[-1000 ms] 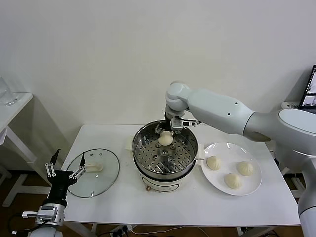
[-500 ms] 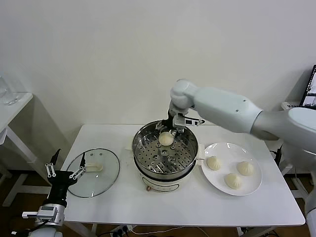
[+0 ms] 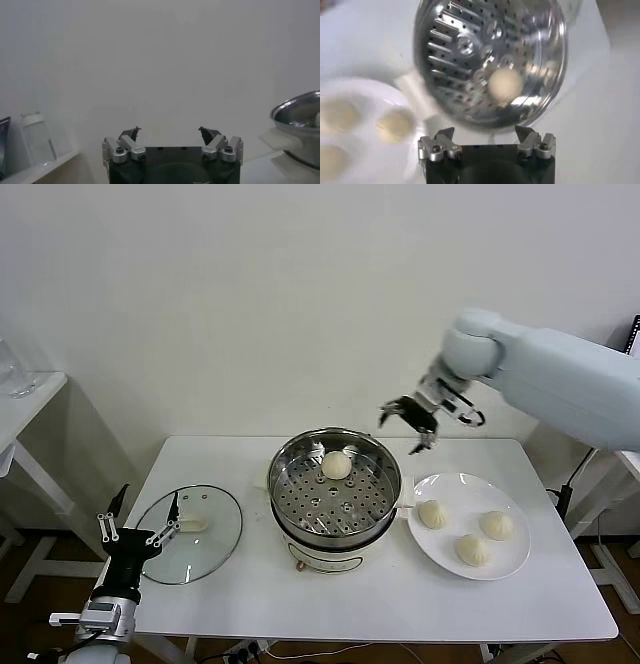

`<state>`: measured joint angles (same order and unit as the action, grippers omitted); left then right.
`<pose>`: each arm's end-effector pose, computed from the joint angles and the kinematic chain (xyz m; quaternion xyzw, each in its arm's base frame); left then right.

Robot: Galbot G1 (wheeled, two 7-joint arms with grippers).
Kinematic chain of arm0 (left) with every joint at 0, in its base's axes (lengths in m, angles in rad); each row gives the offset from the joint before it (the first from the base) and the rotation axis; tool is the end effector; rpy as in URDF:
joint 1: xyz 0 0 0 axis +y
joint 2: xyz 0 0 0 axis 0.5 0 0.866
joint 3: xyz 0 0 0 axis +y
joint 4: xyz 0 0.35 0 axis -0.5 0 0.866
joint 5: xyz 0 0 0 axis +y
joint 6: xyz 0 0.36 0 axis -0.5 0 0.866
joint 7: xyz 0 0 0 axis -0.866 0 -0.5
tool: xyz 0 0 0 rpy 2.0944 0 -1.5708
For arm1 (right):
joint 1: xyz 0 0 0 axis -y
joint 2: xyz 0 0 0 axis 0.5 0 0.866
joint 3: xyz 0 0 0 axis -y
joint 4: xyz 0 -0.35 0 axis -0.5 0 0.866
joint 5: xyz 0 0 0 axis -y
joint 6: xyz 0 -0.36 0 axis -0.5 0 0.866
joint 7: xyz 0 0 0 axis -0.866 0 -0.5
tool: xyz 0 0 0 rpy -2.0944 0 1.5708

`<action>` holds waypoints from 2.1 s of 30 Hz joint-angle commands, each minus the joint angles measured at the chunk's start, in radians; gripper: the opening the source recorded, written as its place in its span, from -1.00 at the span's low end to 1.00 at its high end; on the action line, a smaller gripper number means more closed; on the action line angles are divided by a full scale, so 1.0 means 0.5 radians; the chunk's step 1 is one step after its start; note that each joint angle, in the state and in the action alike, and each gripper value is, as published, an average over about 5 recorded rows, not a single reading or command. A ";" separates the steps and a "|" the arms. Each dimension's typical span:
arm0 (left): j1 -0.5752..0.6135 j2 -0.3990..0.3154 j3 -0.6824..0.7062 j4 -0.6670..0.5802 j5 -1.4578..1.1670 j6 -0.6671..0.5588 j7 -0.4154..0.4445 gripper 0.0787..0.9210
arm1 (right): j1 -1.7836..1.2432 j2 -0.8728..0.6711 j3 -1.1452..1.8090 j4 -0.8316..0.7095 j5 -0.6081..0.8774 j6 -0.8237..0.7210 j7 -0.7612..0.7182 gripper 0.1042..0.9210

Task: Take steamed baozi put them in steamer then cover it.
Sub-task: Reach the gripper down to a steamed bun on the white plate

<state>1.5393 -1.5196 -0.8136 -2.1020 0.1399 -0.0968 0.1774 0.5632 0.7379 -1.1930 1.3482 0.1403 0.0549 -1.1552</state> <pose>0.1852 0.0972 -0.2841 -0.0199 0.9838 0.1720 0.0474 0.5475 -0.0841 -0.0294 0.5825 -0.4555 0.6321 0.2316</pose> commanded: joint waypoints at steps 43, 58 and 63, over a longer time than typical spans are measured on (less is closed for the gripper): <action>-0.003 -0.030 0.025 0.058 0.055 -0.018 -0.013 0.77 | -1.184 0.184 0.827 -0.602 -0.411 -0.552 0.170 0.76; 0.003 -0.033 0.027 0.050 0.058 -0.019 -0.015 0.77 | -1.188 0.213 0.856 -0.651 -0.452 -0.521 0.163 0.48; -0.001 -0.033 0.033 0.052 0.057 -0.016 -0.018 0.77 | -1.179 0.199 0.858 -0.642 -0.435 -0.520 0.159 0.39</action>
<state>1.5397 -1.5362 -0.7993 -2.0765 0.1687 -0.1066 0.1697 -0.0242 0.8369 -0.7698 1.0311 -0.0737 -0.2073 -1.0748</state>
